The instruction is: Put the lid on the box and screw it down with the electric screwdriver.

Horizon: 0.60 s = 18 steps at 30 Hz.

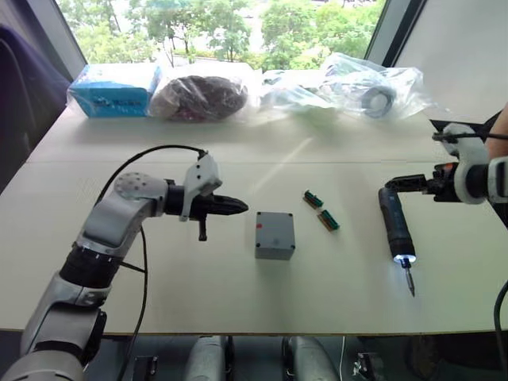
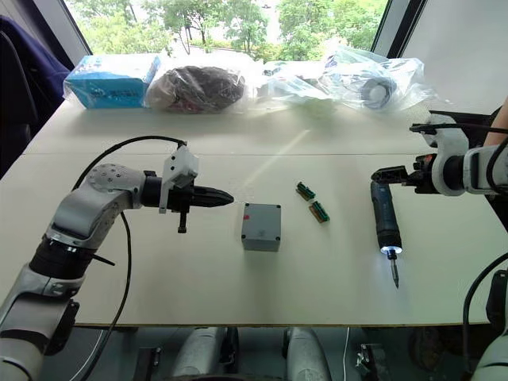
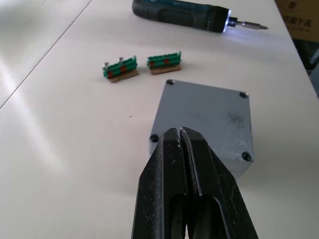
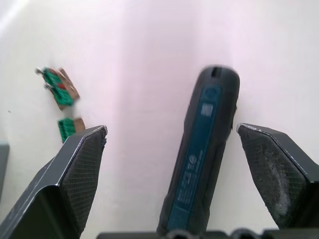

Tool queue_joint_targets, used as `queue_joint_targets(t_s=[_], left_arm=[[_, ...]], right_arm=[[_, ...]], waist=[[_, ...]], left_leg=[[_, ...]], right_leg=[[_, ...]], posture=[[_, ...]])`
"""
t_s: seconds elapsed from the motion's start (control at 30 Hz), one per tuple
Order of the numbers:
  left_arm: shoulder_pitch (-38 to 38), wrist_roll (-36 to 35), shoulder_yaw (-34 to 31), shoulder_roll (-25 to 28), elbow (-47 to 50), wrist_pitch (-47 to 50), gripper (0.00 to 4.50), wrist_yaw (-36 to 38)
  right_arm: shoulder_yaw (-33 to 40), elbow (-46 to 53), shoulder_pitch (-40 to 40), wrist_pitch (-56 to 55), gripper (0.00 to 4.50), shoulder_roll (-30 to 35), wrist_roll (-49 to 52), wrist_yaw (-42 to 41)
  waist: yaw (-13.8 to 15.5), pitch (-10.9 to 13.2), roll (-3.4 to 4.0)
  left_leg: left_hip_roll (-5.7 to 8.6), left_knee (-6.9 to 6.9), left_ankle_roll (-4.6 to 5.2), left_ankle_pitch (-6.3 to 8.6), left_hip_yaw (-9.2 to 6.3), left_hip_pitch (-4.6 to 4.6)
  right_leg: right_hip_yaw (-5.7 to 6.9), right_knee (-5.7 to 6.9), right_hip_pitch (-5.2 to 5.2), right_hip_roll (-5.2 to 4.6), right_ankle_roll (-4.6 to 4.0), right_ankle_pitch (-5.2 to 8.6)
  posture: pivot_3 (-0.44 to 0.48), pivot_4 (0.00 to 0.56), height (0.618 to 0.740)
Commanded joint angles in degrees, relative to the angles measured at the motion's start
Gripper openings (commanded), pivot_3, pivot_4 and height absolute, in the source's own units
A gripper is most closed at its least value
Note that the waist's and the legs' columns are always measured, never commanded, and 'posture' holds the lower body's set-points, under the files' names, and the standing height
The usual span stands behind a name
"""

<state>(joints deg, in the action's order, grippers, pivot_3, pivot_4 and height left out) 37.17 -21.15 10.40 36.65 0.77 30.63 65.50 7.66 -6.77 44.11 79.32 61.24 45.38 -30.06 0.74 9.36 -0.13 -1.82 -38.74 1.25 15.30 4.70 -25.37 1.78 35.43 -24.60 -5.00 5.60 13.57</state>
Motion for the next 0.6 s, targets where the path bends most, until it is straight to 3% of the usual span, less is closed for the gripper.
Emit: queue_joint_targets(t_s=[0.03,0.17,0.3,0.4,0.6], left_arm=[[1.37,1.17,-1.18,-1.19,-1.57,-1.68,0.0,-1.91],[-0.01,3.68,1.07,-2.26,-1.87,-2.27,0.0,-3.11],[-2.49,7.06,4.21,-1.91,-0.73,-4.2,0.0,-3.01],[-2.91,8.96,5.88,-2.68,-1.62,-5.04,0.0,-3.59],[-2.21,11.37,9.42,-4.83,-2.63,-6.15,0.0,-2.49]], right_arm=[[4.75,10.89,-4.94,-8.61,4.4,-2.44,1.6,-5.18],[1.62,25.83,-17.56,-14.81,4.4,-5.14,1.53,-9.56],[-2.44,33.65,-25.3,-19.87,4.4,-6.43,-0.68,-12.84],[-8.37,34.6,-27.29,-25.94,4.4,-7.76,-8.22,-10.92],[-13.96,36.36,-28.18,-30.55,4.4,-9.95,-11.44,-14.0]], waist=[[-0.01,0.0,0.0],[0.07,-0.03,-0.06],[-0.04,-0.02,-0.05],[-0.07,-0.03,-0.08],[0.0,-0.04,-0.09]], left_leg=[[0.0,-0.06,0.01,0.01,-0.03,0.0],[0.0,-0.19,0.04,0.03,-0.1,-0.03],[0.01,-0.31,0.06,0.04,-0.06,-0.01],[0.0,-0.37,0.05,0.03,-0.07,0.01],[0.02,-0.44,0.03,0.02,-0.09,0.05]], right_leg=[[0.02,0.03,0.03,0.01,0.0,0.0],[0.1,0.03,0.14,-0.02,0.06,-0.02],[0.03,0.13,0.14,-0.04,0.1,-0.05],[0.03,0.24,0.12,-0.03,0.09,-0.05],[0.03,0.44,0.1,-0.03,0.07,-0.03]], posture=[[0.0,0.15,0.74],[0.0,0.15,0.74],[0.0,0.15,0.74],[0.0,0.15,0.74],[0.0,0.15,0.74]])
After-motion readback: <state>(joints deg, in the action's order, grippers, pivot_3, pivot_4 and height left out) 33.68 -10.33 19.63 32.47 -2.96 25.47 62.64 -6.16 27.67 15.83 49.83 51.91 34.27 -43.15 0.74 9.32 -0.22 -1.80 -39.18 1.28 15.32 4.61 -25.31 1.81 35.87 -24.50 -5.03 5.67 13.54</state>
